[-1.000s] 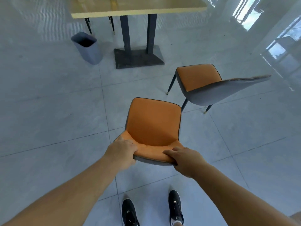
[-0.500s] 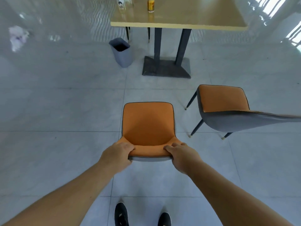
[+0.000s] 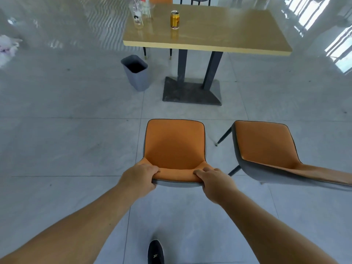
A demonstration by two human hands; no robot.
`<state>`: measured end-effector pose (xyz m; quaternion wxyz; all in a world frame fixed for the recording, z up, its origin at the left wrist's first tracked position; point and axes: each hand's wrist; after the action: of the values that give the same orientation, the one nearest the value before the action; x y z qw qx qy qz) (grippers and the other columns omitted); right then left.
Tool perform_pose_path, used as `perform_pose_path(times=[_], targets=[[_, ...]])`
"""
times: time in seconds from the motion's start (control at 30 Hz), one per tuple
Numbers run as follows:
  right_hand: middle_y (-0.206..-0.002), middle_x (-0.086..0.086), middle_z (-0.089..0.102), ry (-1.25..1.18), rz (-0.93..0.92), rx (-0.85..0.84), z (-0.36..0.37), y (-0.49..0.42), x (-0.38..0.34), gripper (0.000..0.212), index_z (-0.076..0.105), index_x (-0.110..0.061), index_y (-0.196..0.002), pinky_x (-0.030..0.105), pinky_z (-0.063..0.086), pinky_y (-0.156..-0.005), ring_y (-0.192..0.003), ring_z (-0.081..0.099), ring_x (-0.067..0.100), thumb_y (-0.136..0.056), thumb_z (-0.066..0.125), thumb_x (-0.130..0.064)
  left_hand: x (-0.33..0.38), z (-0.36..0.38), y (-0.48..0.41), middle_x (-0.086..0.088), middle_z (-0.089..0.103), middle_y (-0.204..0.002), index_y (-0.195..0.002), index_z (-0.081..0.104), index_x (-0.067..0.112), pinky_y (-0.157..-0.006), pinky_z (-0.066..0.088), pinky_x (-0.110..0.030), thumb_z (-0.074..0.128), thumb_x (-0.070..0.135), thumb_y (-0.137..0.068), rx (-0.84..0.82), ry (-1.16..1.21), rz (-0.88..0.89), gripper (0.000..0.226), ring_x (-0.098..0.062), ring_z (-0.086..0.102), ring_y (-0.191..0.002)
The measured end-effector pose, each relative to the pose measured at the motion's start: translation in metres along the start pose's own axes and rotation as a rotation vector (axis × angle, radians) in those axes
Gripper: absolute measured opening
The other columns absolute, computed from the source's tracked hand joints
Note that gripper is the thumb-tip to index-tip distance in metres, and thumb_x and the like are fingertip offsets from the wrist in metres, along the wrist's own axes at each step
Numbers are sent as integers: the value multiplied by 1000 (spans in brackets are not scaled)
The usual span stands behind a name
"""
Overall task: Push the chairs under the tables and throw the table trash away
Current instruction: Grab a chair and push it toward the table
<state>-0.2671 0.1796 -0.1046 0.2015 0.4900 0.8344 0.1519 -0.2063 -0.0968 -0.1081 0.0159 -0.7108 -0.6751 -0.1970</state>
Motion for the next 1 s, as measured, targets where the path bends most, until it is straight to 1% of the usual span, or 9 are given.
perform_pose_path(times=[0.17, 0.27, 0.43, 0.5, 0.6, 0.7, 0.8, 0.9, 1.0], targets=[[-126, -4, 57, -15, 7, 0, -33, -64, 24, 44, 45, -39, -140, 42, 54, -86, -113, 54, 26, -100, 48, -21, -12, -24, -74, 10, 62, -102, -112, 62, 35, -65, 38, -24, 71, 37, -85, -3, -18, 0, 28, -10, 47, -84], [-125, -4, 58, -12, -7, 7, -54, -104, 41, 45, 45, -40, -141, 42, 54, -87, -113, 55, 26, -100, 49, -21, -17, -38, -117, 10, 62, -103, -111, 62, 34, -65, 38, -24, 71, 36, -85, -18, -15, -12, 28, -11, 52, -87], [-119, -5, 59, -25, -38, 27, -90, -170, 74, 44, 46, -40, -139, 41, 54, -83, -107, 54, 25, -99, 51, -20, -22, -59, -192, 10, 64, -109, -120, 62, 37, -69, 39, -23, 70, 36, -86, -23, -19, -50, 35, -9, 46, -86], [-118, -5, 59, -18, -48, 33, -105, -197, 86, 43, 47, -39, -138, 40, 54, -83, -106, 55, 24, -99, 52, -21, -25, -68, -224, 10, 63, -107, -120, 61, 38, -69, 39, -24, 70, 35, -86, -36, -12, -60, 36, -10, 47, -87], [-120, -6, 59, -9, -48, 34, -128, -236, 102, 43, 47, -39, -138, 40, 55, -84, -105, 56, 24, -99, 52, -20, -32, -83, -269, 13, 57, -97, -115, 62, 38, -67, 39, -25, 70, 33, -85, -51, -7, -56, 31, -12, 52, -89], [-122, -4, 59, -3, -42, 37, -151, -273, 114, 44, 47, -39, -139, 39, 54, -82, -104, 57, 23, -100, 51, -20, -41, -96, -314, 10, 61, -102, -116, 61, 38, -69, 43, -26, 70, 35, -85, -46, -19, -41, 33, -13, 54, -90], [-122, -5, 59, -14, -27, 45, -173, -309, 124, 44, 47, -39, -140, 35, 52, -80, -102, 56, 21, -100, 52, -20, -52, -112, -359, 10, 62, -105, -118, 61, 38, -70, 44, -28, 68, 36, -86, -50, -21, -26, 34, -15, 54, -94], [-121, -6, 59, -27, -6, 59, -192, -346, 132, 45, 47, -40, -139, 31, 45, -75, -99, 53, 18, -100, 52, -19, -63, -128, -401, 10, 60, -103, -116, 62, 36, -70, 45, -29, 67, 35, -86, -61, -22, -7, 31, -14, 50, -91], [-118, -6, 59, -18, 10, 66, -208, -380, 141, 45, 48, -40, -139, 31, 44, -72, -101, 54, 21, -99, 51, -19, -73, -141, -438, 10, 59, -102, -115, 62, 35, -70, 44, -29, 68, 34, -86, -63, -34, -1, 30, -14, 52, -90]])
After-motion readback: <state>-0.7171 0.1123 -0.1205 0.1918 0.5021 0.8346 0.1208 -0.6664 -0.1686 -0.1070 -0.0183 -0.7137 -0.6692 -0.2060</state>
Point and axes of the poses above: each hand's wrist, its own y-axis away from the middle knuckle, its own z-axis out of the palm, x = y × z
